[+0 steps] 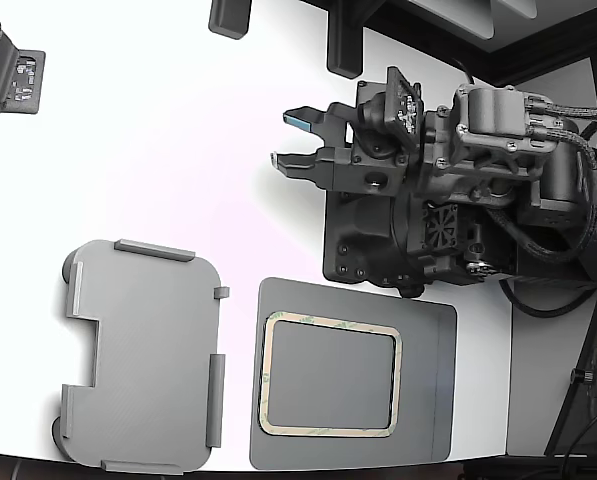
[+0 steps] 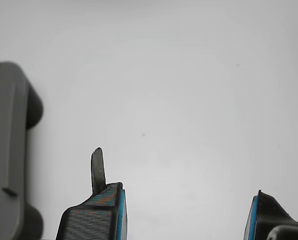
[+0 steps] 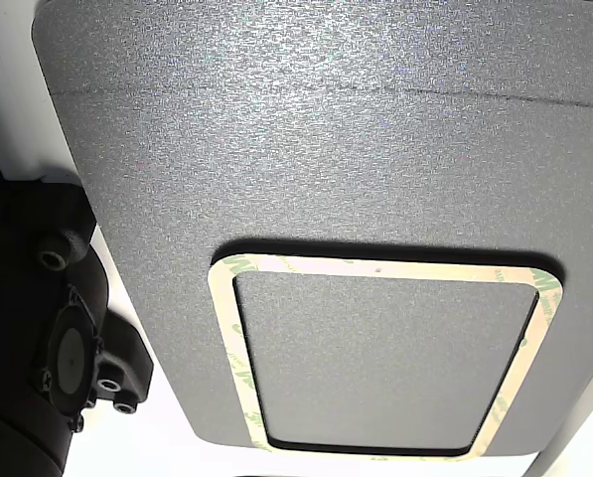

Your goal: Grab top frame and put it into gray box.

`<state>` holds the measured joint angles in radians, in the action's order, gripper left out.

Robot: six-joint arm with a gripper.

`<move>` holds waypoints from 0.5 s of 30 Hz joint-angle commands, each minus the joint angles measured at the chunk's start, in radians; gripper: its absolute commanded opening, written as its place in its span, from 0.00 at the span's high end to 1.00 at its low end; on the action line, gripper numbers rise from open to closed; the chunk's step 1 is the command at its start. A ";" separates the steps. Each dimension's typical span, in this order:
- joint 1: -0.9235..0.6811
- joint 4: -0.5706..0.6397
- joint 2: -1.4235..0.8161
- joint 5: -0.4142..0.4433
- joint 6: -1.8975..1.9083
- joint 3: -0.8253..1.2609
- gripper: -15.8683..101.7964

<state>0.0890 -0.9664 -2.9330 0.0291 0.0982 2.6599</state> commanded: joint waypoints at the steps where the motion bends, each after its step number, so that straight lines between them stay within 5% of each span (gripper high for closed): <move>1: 0.008 0.003 -0.021 0.002 0.000 -0.021 0.02; 15: 0.008 0.003 -0.021 0.017 0.011 -0.021 0.02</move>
<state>0.0890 -0.9664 -2.9330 0.0445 0.1089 2.6599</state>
